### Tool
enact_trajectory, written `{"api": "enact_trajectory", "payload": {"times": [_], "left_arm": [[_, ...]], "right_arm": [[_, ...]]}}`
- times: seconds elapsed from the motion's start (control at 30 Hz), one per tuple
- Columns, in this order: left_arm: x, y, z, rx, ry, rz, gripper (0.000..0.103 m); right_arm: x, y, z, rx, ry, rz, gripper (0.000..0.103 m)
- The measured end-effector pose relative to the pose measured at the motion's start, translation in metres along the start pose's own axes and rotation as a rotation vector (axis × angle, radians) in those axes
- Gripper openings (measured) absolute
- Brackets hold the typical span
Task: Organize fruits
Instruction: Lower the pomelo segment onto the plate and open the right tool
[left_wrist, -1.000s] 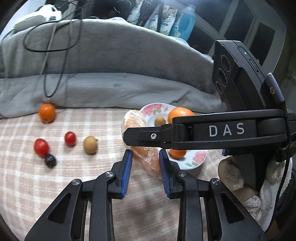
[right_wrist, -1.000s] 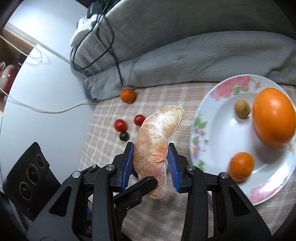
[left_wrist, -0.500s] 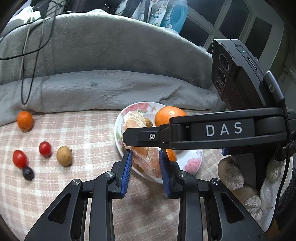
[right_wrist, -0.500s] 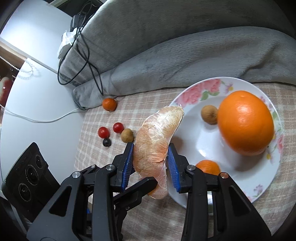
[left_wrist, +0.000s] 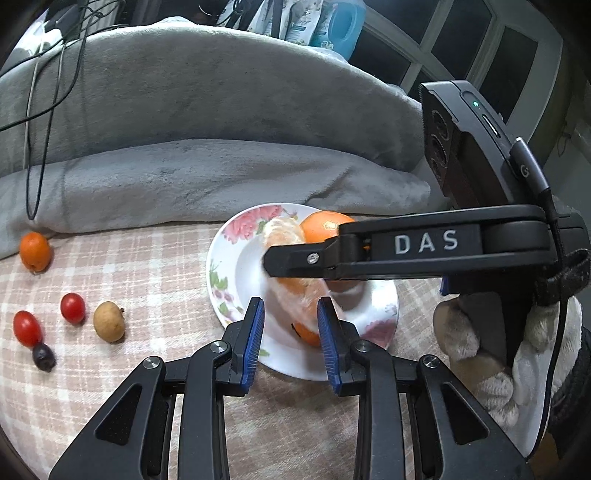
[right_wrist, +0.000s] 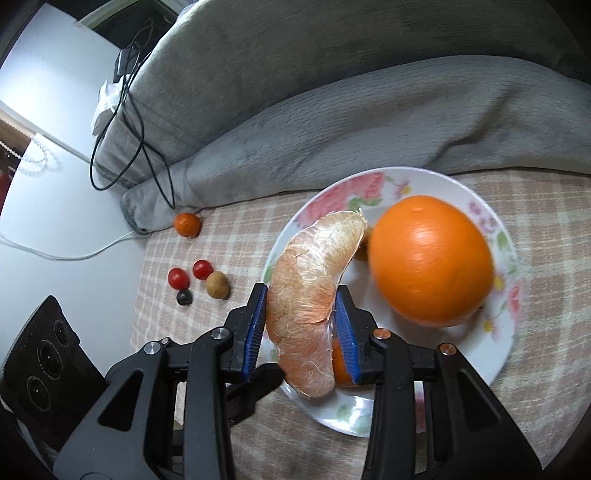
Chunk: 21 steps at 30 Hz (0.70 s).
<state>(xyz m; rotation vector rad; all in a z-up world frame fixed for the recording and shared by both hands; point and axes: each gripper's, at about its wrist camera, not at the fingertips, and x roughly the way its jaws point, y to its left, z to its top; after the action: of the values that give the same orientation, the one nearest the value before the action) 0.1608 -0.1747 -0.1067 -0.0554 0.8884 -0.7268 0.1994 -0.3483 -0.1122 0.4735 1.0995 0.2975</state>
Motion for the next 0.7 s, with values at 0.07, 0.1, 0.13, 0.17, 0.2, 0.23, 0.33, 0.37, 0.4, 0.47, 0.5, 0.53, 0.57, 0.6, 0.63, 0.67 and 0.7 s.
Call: {"api": "enact_trajectory", "payload": {"times": [0.07,0.1,0.13,0.17,0.2,0.23,0.33,0.37,0.4,0.47,0.5,0.53,0.57,0.6,0.63,0.67,0.7], "left_arm": [[-0.002,0.000,0.000,-0.001,-0.002,0.002,0.028],[-0.003,0.000,0.000,0.001,-0.003,0.002,0.028],[-0.004,0.000,0.000,0.002,-0.005,0.004,0.028],[-0.006,0.000,0.000,0.002,-0.007,0.007,0.028],[-0.007,0.000,-0.001,0.001,-0.008,0.008,0.028],[-0.007,0.000,-0.001,0.000,-0.009,0.008,0.028],[-0.012,0.000,-0.003,-0.002,-0.013,0.013,0.031],[-0.014,0.001,-0.004,-0.004,-0.013,0.016,0.038],[-0.015,0.001,-0.005,-0.006,-0.015,0.017,0.043],[-0.019,0.001,-0.007,-0.007,-0.021,0.019,0.044],[-0.020,0.002,-0.007,-0.007,-0.022,0.021,0.046],[-0.022,0.003,-0.008,-0.009,-0.024,0.026,0.048],[-0.024,0.003,-0.009,-0.010,-0.026,0.029,0.054],[-0.027,0.005,-0.010,-0.013,-0.031,0.032,0.057],[-0.031,0.007,-0.010,-0.016,-0.035,0.035,0.057],[-0.034,0.009,-0.011,-0.018,-0.039,0.041,0.057],[-0.037,0.011,-0.012,-0.020,-0.041,0.048,0.059]], "right_arm": [[-0.004,-0.002,0.000,-0.002,-0.016,0.000,0.039],[-0.007,-0.002,0.000,-0.008,-0.024,0.001,0.039],[-0.009,-0.001,0.000,-0.014,-0.031,0.002,0.039],[-0.013,0.000,0.000,-0.022,-0.042,0.007,0.039],[-0.016,0.002,0.000,-0.031,-0.050,0.007,0.040],[-0.019,0.004,0.001,-0.041,-0.059,0.004,0.040],[-0.029,0.011,0.001,-0.071,-0.095,-0.011,0.058],[-0.033,0.013,0.001,-0.079,-0.110,-0.016,0.063],[-0.035,0.015,0.001,-0.085,-0.122,-0.019,0.069],[-0.040,0.019,0.001,-0.103,-0.143,-0.030,0.069],[-0.041,0.021,0.000,-0.113,-0.150,-0.040,0.069],[-0.042,0.023,0.000,-0.122,-0.155,-0.047,0.070],[-0.044,0.026,-0.001,-0.133,-0.162,-0.056,0.071],[-0.045,0.028,-0.002,-0.141,-0.167,-0.062,0.074],[-0.045,0.030,-0.003,-0.154,-0.175,-0.071,0.078],[-0.047,0.034,-0.004,-0.172,-0.187,-0.084,0.081],[-0.048,0.036,-0.005,-0.186,-0.197,-0.092,0.085]]}}
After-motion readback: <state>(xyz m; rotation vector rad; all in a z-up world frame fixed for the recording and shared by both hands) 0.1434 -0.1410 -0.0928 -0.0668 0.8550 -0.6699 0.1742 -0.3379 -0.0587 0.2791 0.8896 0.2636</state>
